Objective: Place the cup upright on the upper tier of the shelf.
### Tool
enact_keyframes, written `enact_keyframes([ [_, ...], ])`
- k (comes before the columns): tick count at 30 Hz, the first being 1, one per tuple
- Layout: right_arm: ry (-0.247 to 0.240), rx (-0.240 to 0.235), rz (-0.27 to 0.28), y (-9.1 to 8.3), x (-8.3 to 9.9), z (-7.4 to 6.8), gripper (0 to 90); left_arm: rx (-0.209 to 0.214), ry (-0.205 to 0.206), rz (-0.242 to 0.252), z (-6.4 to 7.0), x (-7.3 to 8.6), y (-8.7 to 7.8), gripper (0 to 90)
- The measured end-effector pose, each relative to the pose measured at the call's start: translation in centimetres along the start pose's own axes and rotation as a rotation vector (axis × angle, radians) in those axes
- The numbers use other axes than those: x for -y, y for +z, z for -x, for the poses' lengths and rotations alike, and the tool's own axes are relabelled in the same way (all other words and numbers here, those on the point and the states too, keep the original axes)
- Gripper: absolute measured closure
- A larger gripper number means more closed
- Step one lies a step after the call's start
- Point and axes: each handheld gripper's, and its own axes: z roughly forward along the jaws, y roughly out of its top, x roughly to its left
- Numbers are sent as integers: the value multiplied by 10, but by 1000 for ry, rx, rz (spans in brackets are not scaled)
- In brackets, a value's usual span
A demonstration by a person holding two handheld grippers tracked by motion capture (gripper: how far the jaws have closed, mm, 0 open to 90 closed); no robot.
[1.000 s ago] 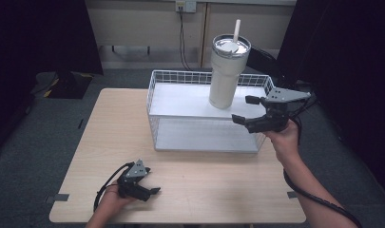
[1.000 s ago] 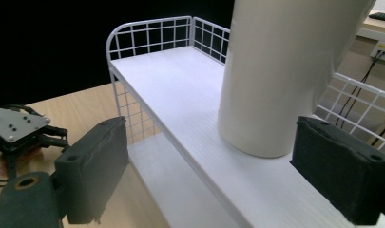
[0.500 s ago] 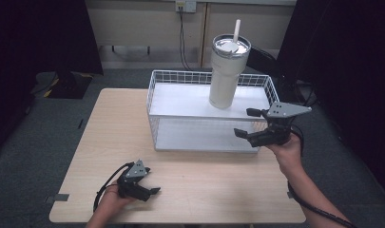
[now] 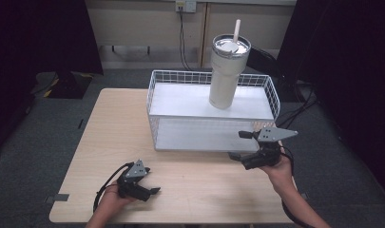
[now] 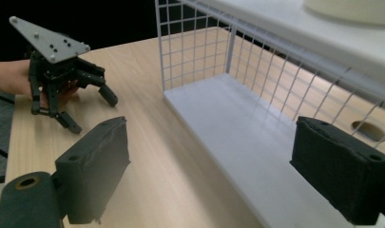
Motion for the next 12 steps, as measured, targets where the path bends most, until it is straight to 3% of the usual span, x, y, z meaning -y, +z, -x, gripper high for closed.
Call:
enact_keyframes([
  [12, 66, -46, -23, 24, 54, -12, 119, 2, 0, -1, 0, 0, 0, 148],
])
